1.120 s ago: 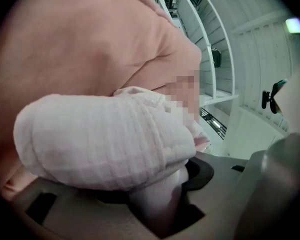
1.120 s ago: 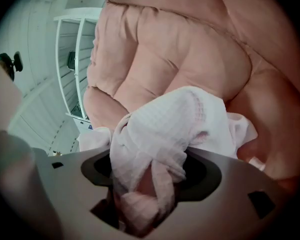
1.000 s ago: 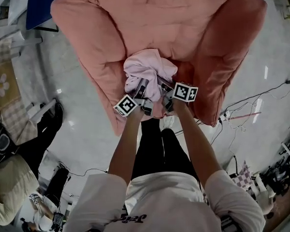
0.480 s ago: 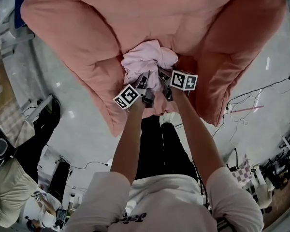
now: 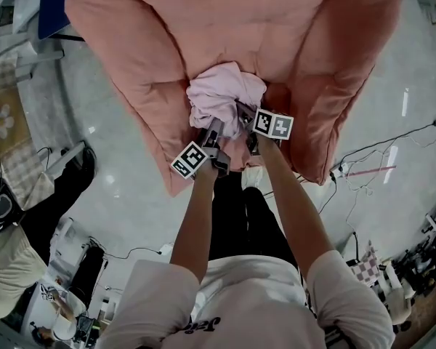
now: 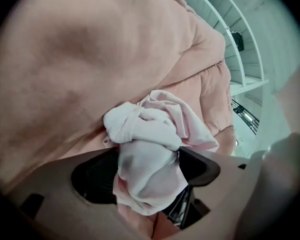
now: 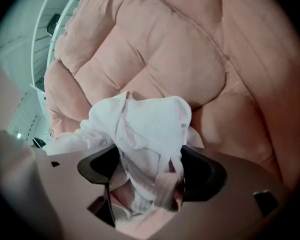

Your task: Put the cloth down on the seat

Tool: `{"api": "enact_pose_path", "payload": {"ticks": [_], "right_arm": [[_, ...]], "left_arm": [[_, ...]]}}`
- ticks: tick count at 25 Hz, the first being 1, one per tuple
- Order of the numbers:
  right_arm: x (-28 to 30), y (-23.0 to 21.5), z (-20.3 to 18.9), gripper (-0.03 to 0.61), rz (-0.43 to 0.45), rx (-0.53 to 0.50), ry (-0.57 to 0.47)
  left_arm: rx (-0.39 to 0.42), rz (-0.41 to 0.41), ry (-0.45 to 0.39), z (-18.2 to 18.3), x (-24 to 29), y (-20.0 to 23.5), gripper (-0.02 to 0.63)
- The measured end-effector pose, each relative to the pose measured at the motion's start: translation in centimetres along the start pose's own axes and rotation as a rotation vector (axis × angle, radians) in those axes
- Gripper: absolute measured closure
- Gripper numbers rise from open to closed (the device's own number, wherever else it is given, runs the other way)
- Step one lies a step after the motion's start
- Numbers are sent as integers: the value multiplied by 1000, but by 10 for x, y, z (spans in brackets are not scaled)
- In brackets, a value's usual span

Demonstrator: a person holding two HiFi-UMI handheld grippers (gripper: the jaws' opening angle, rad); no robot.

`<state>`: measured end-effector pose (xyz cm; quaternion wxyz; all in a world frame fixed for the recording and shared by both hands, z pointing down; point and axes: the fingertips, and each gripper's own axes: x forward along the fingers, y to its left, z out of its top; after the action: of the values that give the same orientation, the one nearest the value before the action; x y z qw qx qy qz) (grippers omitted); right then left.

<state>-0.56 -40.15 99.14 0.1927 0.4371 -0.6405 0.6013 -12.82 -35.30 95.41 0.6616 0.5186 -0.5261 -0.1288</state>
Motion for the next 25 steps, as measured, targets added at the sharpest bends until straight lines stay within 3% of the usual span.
{"api": "enact_pose_path", "payload": {"ticks": [8,11,15,19,25], "right_arm": [[-71,-10,-26,207,-54,7,-39],[-106,-1,-37,207,-45,-2,-78],[-158,21,-39,207,-18,-50,-169],[-211,54,-32,207,12,-164,-262],[-292,87,-16,209,2,-338,-401]], "left_arm": [[-6,64,-7,-20,-59,5,242],[28,70,-2,-31,-85,-1,242],[206,46,42,-47,-113,-37,242],[404,12,62,-59,-136,-84,244],[742,4,-50,-62,-177,-164,244]]}}
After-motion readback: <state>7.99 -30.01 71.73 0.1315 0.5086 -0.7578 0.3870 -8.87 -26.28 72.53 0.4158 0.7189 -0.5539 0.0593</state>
